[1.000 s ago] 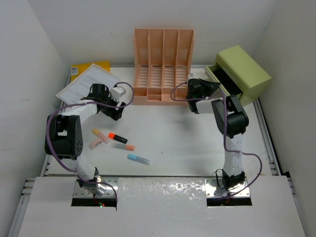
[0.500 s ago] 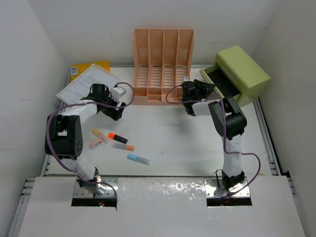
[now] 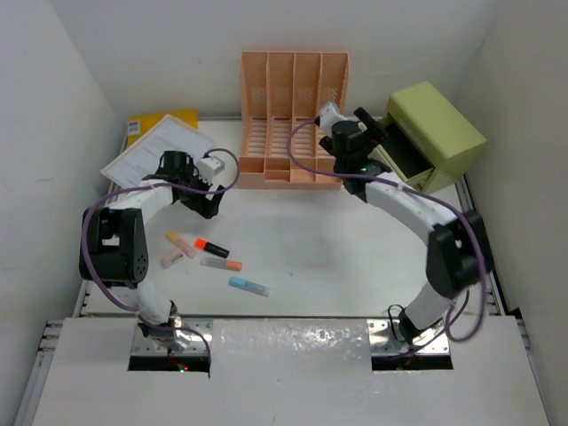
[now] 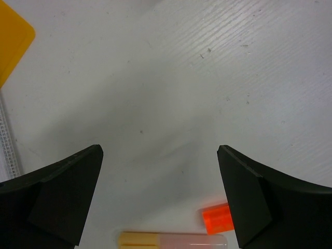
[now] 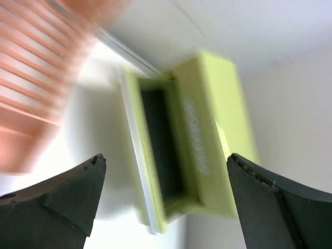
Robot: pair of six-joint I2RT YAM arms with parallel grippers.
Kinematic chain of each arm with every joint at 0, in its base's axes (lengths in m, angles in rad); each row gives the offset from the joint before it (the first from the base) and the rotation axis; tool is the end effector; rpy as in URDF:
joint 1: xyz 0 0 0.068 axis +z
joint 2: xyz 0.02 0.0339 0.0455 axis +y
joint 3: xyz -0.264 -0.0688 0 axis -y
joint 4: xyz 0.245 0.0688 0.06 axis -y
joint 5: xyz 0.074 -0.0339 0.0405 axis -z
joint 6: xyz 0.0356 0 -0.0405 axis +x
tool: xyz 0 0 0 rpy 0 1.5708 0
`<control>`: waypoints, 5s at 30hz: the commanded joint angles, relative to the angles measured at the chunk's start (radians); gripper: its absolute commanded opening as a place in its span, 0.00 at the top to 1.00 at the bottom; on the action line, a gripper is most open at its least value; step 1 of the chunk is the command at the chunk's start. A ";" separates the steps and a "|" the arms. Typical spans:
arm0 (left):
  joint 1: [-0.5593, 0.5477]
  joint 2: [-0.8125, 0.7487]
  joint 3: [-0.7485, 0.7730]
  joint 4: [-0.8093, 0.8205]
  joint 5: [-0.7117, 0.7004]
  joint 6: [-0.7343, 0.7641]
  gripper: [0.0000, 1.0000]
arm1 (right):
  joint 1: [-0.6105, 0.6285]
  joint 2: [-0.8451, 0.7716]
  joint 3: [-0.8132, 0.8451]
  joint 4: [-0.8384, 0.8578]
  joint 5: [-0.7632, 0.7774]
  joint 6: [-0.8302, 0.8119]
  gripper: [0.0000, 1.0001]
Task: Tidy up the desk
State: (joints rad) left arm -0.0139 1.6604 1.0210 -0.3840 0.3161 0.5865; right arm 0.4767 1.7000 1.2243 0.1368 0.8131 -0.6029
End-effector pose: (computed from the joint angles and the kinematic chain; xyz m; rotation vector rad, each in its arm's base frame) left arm 0.3320 -0.0157 0.1863 0.8547 2.3789 -0.1859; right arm 0.3603 0.1570 0.2837 -0.4561 1.8319 -0.8565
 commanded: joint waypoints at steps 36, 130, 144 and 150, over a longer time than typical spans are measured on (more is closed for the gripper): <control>0.233 -0.223 -0.113 -0.010 0.020 -0.043 0.08 | 0.686 0.198 -0.086 -0.408 -0.838 0.493 1.00; -0.101 -0.085 0.100 -0.195 0.413 0.224 1.00 | -0.259 -0.244 0.060 -0.197 -1.255 0.952 0.38; -0.135 -0.289 0.073 0.043 0.298 -0.034 1.00 | 0.054 0.079 0.198 0.116 -1.344 1.315 0.31; -0.139 -0.280 0.070 0.034 0.325 -0.016 1.00 | 0.088 0.177 0.265 0.124 -1.338 1.330 0.34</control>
State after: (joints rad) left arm -0.1463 1.3941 1.0969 -0.3855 0.6235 0.5770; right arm 0.5537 1.8652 1.4361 0.1753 -0.5068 0.6903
